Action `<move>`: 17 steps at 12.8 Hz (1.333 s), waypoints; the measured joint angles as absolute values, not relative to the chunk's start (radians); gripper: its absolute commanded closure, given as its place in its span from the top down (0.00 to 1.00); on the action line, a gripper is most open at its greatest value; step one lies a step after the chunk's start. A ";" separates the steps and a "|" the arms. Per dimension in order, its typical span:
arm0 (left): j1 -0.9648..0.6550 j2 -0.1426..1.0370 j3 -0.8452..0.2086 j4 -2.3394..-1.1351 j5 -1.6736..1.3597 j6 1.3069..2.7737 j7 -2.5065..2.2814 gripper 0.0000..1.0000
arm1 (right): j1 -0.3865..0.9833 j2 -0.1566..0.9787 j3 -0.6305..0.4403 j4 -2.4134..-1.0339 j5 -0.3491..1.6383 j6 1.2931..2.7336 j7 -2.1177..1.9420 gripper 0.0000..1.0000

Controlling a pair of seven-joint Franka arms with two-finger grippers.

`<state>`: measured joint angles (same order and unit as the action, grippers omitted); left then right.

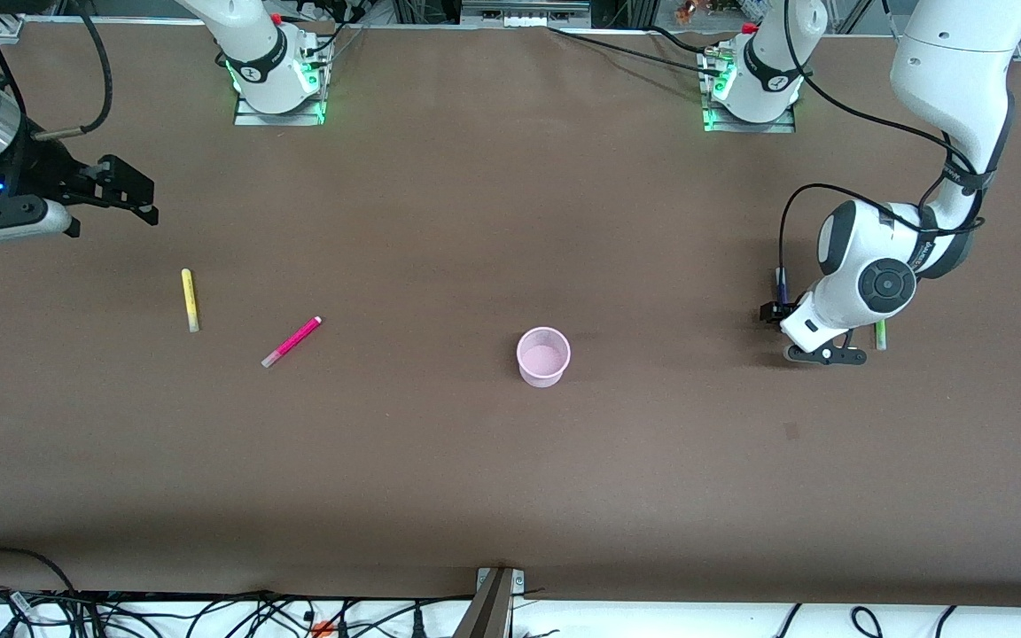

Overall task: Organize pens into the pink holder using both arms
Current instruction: 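Lift the purple marker with the left gripper while the right gripper reaches the pink marker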

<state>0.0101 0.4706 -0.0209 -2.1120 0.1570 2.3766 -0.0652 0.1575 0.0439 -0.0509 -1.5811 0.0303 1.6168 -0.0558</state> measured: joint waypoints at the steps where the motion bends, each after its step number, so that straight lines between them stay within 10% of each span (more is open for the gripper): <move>1: 0.010 0.471 -0.021 -2.112 0.157 2.377 -0.065 0.12 | 0.158 0.063 -0.051 -1.583 0.028 1.616 -0.056 1.00; 12: 0.007 0.477 -0.037 -2.106 0.157 2.365 -0.064 0.00 | 0.149 0.204 -0.058 -1.582 -0.030 1.618 -0.058 1.00; 17: 0.007 0.459 -0.128 -1.877 0.147 2.014 -0.066 0.00 | 0.158 0.281 -0.052 -1.677 0.048 1.803 0.166 1.00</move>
<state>0.0067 0.4591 -0.1284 -1.8766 0.1469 2.0145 -0.0657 0.1585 0.2812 -0.0517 -1.6770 0.0479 1.8026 0.1655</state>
